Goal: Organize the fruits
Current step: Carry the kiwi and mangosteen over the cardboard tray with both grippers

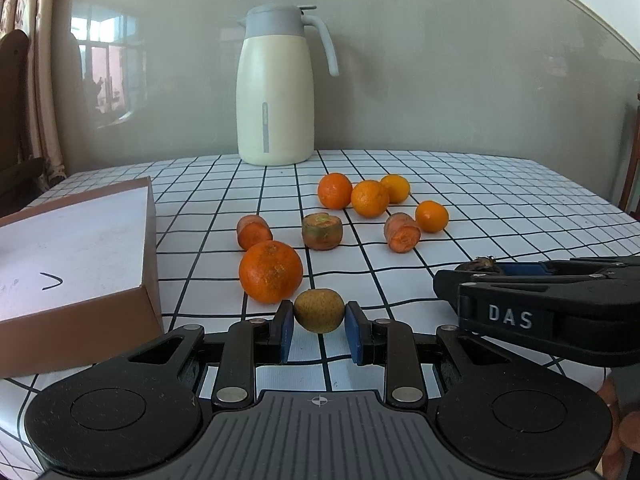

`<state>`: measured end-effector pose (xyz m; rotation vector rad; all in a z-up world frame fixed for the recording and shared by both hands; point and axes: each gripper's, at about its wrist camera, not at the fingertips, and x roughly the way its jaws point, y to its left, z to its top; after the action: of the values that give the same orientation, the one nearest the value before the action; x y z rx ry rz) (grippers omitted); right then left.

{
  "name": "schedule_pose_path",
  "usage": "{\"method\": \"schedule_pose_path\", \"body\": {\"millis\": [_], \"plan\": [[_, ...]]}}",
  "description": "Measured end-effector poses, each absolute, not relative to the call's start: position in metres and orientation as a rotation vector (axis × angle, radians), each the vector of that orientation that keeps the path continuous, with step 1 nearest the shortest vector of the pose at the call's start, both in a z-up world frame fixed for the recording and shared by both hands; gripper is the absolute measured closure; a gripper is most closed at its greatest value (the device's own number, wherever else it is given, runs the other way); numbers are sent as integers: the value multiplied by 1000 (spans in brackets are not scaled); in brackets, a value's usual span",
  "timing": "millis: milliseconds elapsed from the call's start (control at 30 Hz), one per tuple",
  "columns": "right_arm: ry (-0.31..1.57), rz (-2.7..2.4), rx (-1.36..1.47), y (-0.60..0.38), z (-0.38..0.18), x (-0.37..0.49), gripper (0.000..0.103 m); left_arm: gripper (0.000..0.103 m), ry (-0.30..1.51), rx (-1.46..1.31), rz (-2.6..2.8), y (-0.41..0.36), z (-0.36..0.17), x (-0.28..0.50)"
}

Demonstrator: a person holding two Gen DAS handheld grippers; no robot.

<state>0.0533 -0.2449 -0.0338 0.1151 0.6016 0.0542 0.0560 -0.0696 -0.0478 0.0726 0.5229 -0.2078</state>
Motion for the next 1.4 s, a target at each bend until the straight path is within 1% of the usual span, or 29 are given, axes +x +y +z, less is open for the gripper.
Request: {"method": "schedule_pose_path", "body": {"millis": [467, 700, 900, 1233, 1400], "plan": [[551, 98, 123, -238, -18, 28, 68, 75, 465, 52, -195, -53, -32, 36], [489, 144, 129, -229, -5, 19, 68, 75, 413, 35, -171, -31, -16, 22], [430, 226, 132, -209, 4, 19, 68, 75, 363, 21, -125, -2, -4, 8], [332, 366, 140, -161, 17, 32, 68, 75, 294, -47, 60, 76, 10, 2], [334, 427, 124, -134, 22, 49, 68, 75, 285, -62, 166, 111, 14, 7]]}}
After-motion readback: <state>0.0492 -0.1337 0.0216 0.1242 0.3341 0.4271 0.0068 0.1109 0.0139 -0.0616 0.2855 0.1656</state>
